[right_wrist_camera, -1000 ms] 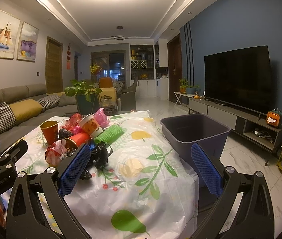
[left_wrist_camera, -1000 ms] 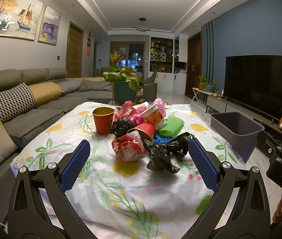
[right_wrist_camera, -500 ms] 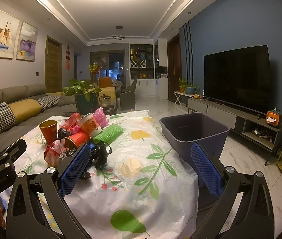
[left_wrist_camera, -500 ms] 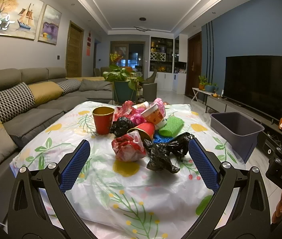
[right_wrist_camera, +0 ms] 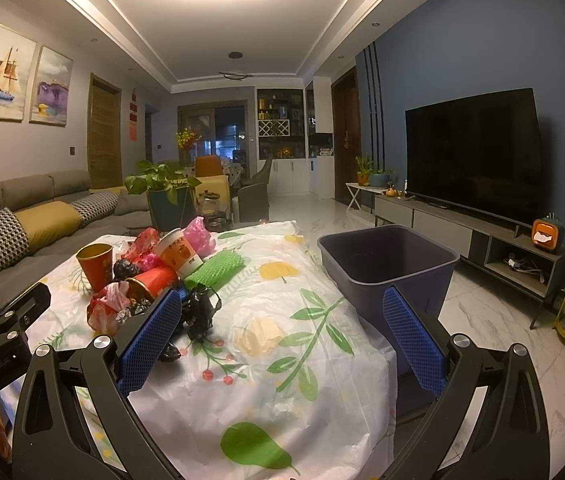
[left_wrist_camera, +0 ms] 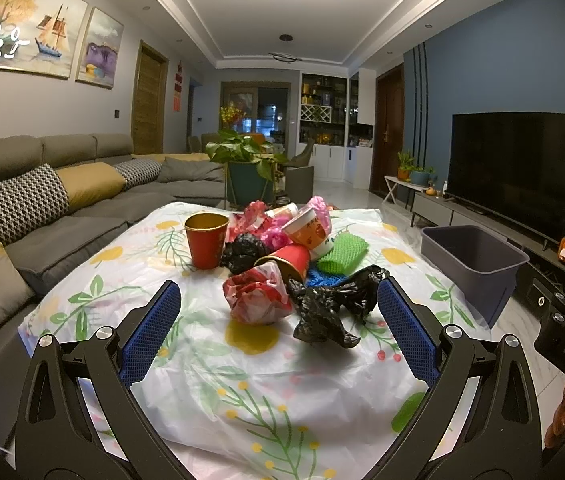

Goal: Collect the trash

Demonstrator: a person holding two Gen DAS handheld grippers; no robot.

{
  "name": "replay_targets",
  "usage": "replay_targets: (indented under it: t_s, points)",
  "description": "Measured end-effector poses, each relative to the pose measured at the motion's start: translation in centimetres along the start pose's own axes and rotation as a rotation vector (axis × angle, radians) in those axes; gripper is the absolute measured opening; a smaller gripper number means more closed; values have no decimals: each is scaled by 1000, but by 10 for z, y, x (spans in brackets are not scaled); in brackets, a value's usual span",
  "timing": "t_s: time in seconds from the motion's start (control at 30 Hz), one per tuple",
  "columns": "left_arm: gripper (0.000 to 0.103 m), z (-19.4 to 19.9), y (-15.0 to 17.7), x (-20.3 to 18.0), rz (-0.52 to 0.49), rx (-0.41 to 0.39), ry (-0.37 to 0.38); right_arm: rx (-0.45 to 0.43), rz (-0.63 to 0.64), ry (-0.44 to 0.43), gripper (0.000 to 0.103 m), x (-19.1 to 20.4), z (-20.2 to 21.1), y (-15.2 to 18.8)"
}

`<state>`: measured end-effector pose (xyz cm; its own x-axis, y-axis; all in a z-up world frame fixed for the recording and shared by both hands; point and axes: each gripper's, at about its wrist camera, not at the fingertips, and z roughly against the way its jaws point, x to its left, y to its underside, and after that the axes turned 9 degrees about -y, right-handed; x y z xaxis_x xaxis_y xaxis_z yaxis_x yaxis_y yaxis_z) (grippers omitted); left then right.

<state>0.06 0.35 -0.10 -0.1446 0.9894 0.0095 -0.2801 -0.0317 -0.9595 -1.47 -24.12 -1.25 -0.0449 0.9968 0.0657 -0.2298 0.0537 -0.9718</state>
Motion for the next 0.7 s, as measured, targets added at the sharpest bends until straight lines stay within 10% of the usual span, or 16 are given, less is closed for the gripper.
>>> replay_targets:
  t_s: [0.7]
  points:
    - [97,-14,3,8,12,16,-8,0,-18,-57,97,2,-17,4]
